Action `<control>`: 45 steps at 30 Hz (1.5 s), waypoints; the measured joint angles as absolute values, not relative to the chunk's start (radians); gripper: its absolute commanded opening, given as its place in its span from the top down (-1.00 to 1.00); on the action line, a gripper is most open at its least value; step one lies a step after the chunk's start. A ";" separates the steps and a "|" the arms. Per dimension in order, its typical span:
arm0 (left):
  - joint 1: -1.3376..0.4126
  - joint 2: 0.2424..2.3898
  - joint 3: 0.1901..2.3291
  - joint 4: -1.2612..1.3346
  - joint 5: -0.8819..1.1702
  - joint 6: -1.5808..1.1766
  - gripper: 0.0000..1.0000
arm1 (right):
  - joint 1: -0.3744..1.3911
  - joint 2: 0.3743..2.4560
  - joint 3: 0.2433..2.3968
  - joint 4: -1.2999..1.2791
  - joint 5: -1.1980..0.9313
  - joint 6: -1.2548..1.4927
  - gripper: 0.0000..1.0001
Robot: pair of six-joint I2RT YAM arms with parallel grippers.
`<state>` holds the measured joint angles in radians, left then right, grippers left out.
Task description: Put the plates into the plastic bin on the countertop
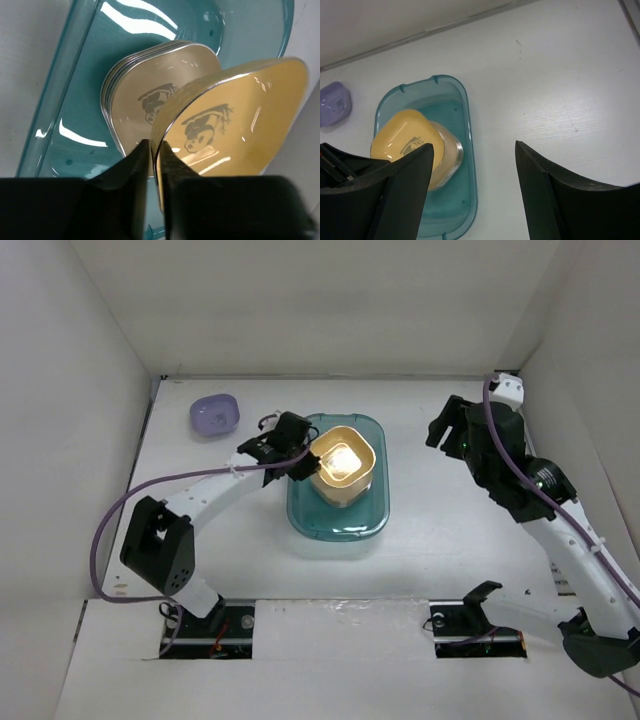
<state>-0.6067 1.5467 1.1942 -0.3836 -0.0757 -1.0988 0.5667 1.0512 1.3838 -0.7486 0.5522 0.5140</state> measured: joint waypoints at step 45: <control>0.230 2.160 1.730 -0.472 -0.029 -0.873 -0.32 | 0.490 0.880 1.195 -0.646 0.324 0.393 -0.44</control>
<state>0.2302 2.1601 1.7302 -0.4725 -0.0288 -0.8734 0.4900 0.8799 1.1946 -0.6456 0.3237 0.3931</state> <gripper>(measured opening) 0.725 0.719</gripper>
